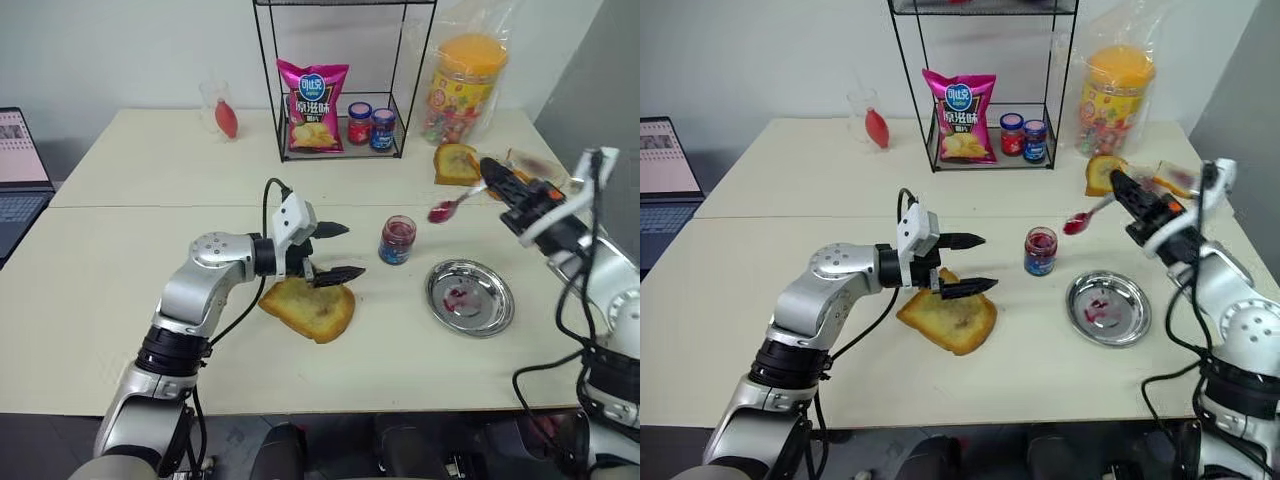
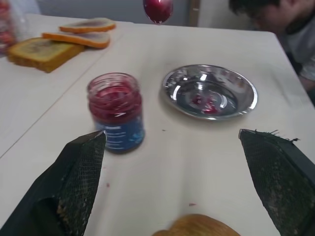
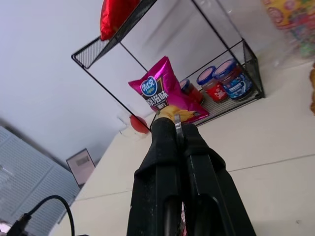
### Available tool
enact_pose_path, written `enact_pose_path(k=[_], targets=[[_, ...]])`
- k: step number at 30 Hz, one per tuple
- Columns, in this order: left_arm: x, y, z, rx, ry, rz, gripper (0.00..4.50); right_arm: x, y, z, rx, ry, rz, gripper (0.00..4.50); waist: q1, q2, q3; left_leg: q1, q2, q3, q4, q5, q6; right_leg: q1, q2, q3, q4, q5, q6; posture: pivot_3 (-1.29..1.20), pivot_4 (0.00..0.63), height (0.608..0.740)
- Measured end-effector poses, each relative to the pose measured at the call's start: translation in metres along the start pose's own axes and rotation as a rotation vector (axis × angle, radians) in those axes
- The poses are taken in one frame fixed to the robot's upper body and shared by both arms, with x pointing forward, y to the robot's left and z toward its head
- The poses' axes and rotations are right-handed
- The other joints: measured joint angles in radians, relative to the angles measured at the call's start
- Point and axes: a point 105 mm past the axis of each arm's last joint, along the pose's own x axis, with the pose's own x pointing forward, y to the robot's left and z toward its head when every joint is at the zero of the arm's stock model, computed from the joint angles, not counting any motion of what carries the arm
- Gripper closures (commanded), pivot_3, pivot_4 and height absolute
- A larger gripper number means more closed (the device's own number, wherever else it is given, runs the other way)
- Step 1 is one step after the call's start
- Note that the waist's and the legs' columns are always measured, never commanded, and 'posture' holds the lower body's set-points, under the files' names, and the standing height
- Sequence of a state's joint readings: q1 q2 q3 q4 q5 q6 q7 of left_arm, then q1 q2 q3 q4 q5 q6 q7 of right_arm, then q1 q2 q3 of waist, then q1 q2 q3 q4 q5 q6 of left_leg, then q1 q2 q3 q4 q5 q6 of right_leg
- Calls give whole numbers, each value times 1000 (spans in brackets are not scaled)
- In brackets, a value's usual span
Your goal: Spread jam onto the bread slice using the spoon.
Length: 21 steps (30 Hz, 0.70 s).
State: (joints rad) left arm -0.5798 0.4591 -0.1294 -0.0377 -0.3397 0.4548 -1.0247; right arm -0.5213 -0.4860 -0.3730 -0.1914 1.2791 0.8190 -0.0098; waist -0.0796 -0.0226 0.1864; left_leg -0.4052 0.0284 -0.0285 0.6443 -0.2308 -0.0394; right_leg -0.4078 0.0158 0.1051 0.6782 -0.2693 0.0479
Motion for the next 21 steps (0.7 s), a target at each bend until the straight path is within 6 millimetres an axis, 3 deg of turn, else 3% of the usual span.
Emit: enact_pose_path(k=[3, 8, 16, 21], targets=[[1, 3, 0, -11, -17, 39, 0, 14, 11, -6, -83, 30, 32, 4489, 3, 0, 0, -3, 0, -2, 0, 0, 0, -2, 0, -2, 0, 0, 0, 0, 150, 740], [0, 4, -4, -26, -24, 86, 0, 31, 6, -28, -223, 107, 26, 4489, 9, 0, 0, -4, 0, -3, 0, 0, 0, -3, 0, -3, 0, 0, 0, 0, 150, 740], [-2, 1, -1, -20, -32, 106, 0, 38, 7, -47, -432, 171, 90, 4489, 13, 0, 0, -4, 0, -3, 1, 0, 0, -3, 0, -4, 0, 0, 0, 0, 150, 740], [-2, -1, -1, -18, -32, 108, 0, 42, 13, -71, -640, 238, 168, 4489, 15, 0, 0, -4, 0, -4, 1, 0, 0, -3, 0, -4, 0, 0, 0, 0, 150, 740]])
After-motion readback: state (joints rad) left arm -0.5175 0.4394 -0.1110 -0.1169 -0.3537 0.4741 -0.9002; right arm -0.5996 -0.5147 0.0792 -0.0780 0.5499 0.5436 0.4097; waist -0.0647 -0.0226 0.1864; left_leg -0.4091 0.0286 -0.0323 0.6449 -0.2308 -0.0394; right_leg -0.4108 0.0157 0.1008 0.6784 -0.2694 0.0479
